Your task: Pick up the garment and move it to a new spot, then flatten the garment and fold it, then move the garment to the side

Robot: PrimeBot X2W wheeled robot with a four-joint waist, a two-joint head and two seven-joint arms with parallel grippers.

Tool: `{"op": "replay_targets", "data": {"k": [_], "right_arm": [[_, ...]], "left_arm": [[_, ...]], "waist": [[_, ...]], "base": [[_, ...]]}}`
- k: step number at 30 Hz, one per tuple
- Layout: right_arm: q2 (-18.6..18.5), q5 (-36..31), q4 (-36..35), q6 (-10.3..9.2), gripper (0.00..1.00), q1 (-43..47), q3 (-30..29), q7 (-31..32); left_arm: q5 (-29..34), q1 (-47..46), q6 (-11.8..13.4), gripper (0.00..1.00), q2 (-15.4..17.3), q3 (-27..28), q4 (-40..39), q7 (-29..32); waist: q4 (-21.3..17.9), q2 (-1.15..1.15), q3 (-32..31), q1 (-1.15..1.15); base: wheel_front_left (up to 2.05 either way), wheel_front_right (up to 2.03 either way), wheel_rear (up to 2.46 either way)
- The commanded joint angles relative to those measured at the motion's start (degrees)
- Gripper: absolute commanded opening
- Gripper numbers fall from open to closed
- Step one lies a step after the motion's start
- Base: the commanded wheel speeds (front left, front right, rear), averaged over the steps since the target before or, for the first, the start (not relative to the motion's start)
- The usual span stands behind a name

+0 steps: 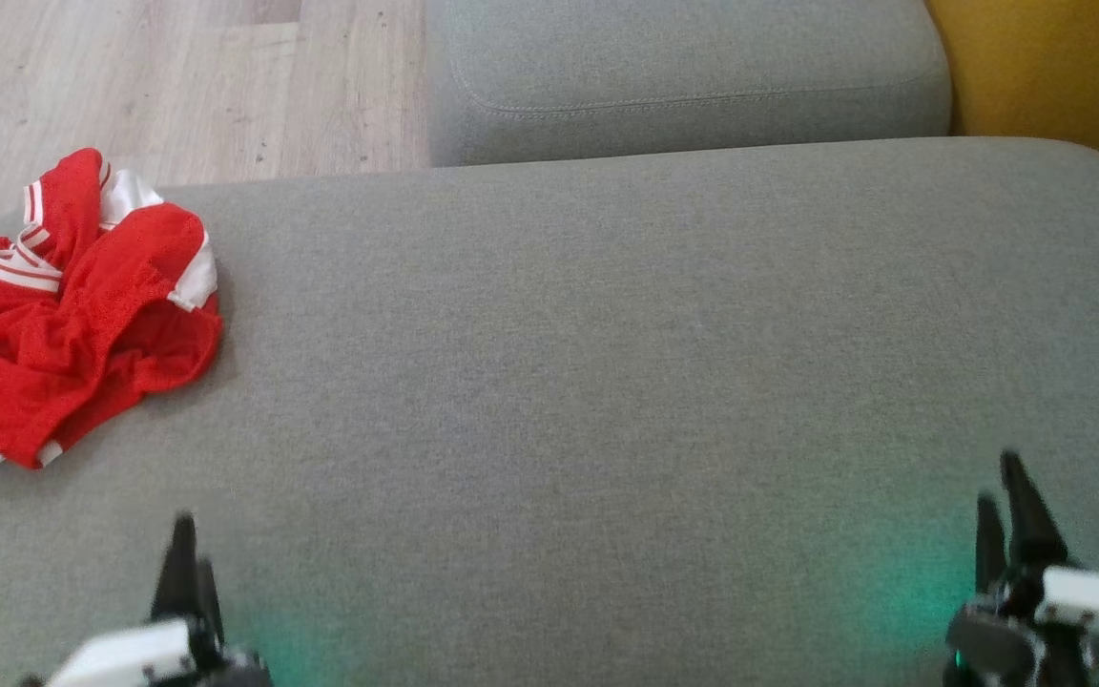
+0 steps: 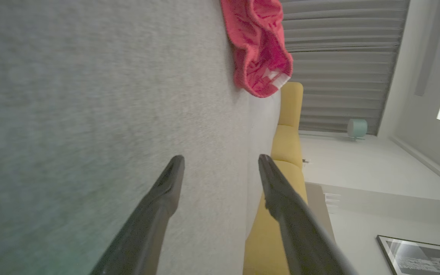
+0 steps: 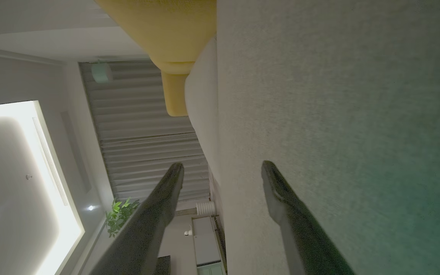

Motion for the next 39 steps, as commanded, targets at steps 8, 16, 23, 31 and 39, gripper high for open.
{"op": "replay_targets", "data": {"k": [8,16,23,31,39], "right_arm": [[-0.1,-0.9,-2.0,0.00,1.00,-0.7,1.0,-1.2],[-0.2,-4.2,-2.6,-0.01,1.00,-0.3,1.4,-2.6],[-0.2,-10.0,-4.7,-0.01,1.00,-0.1,1.6,-3.8],[-0.2,-18.4,-7.4,-0.01,1.00,0.3,2.8,-5.1],[-0.3,-26.8,-9.0,-0.01,1.00,1.1,4.6,-6.6]], "left_arm": [[0.5,-0.5,0.1,1.00,0.1,-1.0,-2.4,-1.3],[2.8,0.2,0.6,1.00,0.1,-1.7,-4.1,-2.6],[7.7,0.6,1.6,1.00,0.1,-2.2,-6.3,-3.8],[15.3,1.2,2.7,1.00,0.2,-3.4,-8.3,-5.2],[24.9,1.9,3.4,1.00,0.2,-4.8,-9.3,-6.7]], "waist": [[0.0,0.00,-0.3,0.00],[0.0,0.00,-0.7,0.00],[0.0,0.00,-0.9,0.00],[0.0,0.00,-1.2,0.00],[0.0,0.00,-1.5,0.00]], "base": [[0.00,0.00,0.00],[0.00,0.00,0.00],[0.00,0.00,0.00],[0.00,0.00,0.00],[0.00,0.00,0.00]]}}
